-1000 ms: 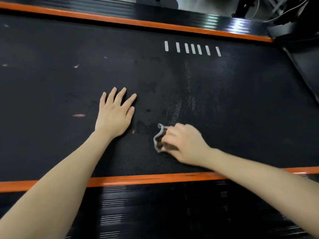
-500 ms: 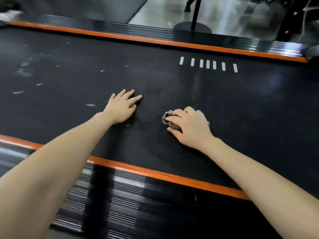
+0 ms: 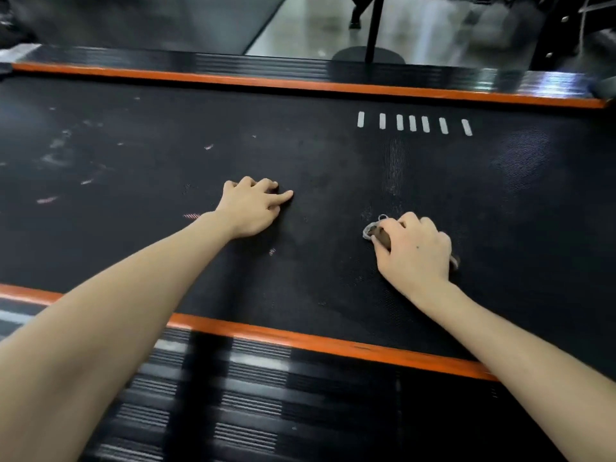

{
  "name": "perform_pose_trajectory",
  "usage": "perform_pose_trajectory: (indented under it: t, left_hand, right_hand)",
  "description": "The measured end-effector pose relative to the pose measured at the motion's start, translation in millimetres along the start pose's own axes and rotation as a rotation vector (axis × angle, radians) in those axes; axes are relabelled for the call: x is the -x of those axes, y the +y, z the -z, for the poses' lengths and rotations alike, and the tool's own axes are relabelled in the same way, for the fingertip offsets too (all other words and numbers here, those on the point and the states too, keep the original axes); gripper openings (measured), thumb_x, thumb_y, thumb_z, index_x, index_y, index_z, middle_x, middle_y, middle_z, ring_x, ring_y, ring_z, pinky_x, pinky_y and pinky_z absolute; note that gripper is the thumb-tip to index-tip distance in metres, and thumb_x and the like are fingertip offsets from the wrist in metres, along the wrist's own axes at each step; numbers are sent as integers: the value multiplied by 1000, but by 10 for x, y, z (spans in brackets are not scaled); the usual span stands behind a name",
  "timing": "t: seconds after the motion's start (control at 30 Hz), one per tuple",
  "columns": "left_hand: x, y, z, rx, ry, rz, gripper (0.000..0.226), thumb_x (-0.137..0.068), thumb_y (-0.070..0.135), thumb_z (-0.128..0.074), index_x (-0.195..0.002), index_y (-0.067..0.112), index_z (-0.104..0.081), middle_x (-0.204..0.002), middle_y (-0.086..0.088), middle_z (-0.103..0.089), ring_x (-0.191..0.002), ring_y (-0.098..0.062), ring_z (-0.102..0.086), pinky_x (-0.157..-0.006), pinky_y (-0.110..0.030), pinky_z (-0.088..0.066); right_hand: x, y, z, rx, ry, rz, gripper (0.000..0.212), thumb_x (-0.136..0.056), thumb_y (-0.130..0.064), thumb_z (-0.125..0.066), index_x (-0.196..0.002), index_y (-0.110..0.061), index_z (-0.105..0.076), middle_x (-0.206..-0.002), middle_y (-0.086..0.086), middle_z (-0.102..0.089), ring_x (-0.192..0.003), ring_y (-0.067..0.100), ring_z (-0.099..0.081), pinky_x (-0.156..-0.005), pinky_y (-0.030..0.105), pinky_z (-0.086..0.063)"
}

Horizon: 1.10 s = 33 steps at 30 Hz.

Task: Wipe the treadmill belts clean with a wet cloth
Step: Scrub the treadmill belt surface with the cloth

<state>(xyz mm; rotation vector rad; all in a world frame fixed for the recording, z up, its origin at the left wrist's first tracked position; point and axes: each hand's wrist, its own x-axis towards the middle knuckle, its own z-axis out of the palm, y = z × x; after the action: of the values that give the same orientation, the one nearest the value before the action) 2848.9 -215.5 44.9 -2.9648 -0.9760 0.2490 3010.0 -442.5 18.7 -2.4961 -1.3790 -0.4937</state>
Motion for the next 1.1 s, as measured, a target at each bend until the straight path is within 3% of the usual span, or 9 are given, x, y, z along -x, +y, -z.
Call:
perform_pose_trajectory:
  t: [0.07, 0.17, 0.3, 0.37, 0.5, 0.7, 0.8, 0.97, 1.1]
  left_hand:
    - [-26, -114, 28, -2, 134, -89, 41, -100, 35, -29, -138, 48, -37, -146, 10, -37, -128, -22, -33, -104, -38, -20]
    - [-52, -376, 17, 108, 286, -119, 39, -100, 33, -34, -137, 40, -45, -148, 5, -38, -135, -23, -29, -109, -38, -12]
    - [-84, -632, -133, 46, 160, -102, 48, -101, 38, -22, -149, 34, -22, -157, 1, -18, -144, -28, -9, -116, -47, -2]
    - [-77, -654, -276, 63, 141, -110, 50, -101, 38, -18, -150, 30, -17, -158, 0, -15, -145, -28, -7, -116, -47, -2]
    - [-107, -683, -387, 138, 179, -129, 50, -101, 39, -19, -150, 29, -20, -158, 0, -17, -145, -28, -8, -116, -47, -2]
    - [-89, -697, -418, 181, 223, -152, 50, -101, 38, -20, -150, 27, -22, -157, -2, -20, -145, -29, -9, -117, -48, -3]
    - [-99, -701, -409, 182, 228, -155, 51, -100, 38, -21, -150, 26, -23, -157, -3, -21, -144, -30, -11, -116, -50, -4]
    - [-113, -710, -463, 196, 263, -170, 48, -101, 35, -25, -146, 23, -33, -153, -6, -30, -142, -33, -19, -115, -52, -10]
    - [-114, -707, -431, 201, 238, -154, 49, -100, 37, -21, -146, 25, -33, -154, -6, -29, -143, -32, -18, -115, -51, -8]
  right_hand:
    - [15, -216, 51, 33, -56, -98, 22, -83, -33, -65, -87, -11, -67, -81, 10, -59, -72, 33, -56, -55, 34, -35]
    - [158, -735, 123, -44, -98, -6, 27, -83, -42, -53, -83, -18, -66, -84, 6, -62, -72, 30, -59, -55, 36, -44]
    - [269, -1213, 144, -115, -172, 235, 25, -79, -44, -53, -79, -21, -63, -75, -2, -58, -65, 22, -57, -50, 31, -39]
    - [70, -1219, 62, -76, -167, 240, 26, -81, -42, -51, -79, -19, -62, -74, -1, -56, -64, 23, -56, -49, 33, -39]
    - [-465, -1295, -155, -6, -101, -94, 23, -83, -35, -64, -79, -13, -59, -75, 4, -57, -63, 29, -55, -51, 32, -36]
    - [272, -1585, 229, -126, -235, 231, 16, -80, -34, -62, -80, -19, -56, -80, -2, -55, -70, 20, -50, -55, 30, -32]
    - [110, -1515, 129, -100, -241, 334, 15, -79, -31, -62, -81, -17, -57, -81, 0, -56, -69, 22, -50, -54, 31, -33]
    - [-767, -1475, -235, -27, -114, -8, 17, -79, -30, -66, -81, -14, -62, -83, 5, -55, -67, 27, -50, -52, 35, -41]
    - [-284, -1492, -60, -107, -175, 204, 18, -76, -30, -65, -87, -17, -59, -87, 4, -55, -74, 25, -50, -57, 34, -39]
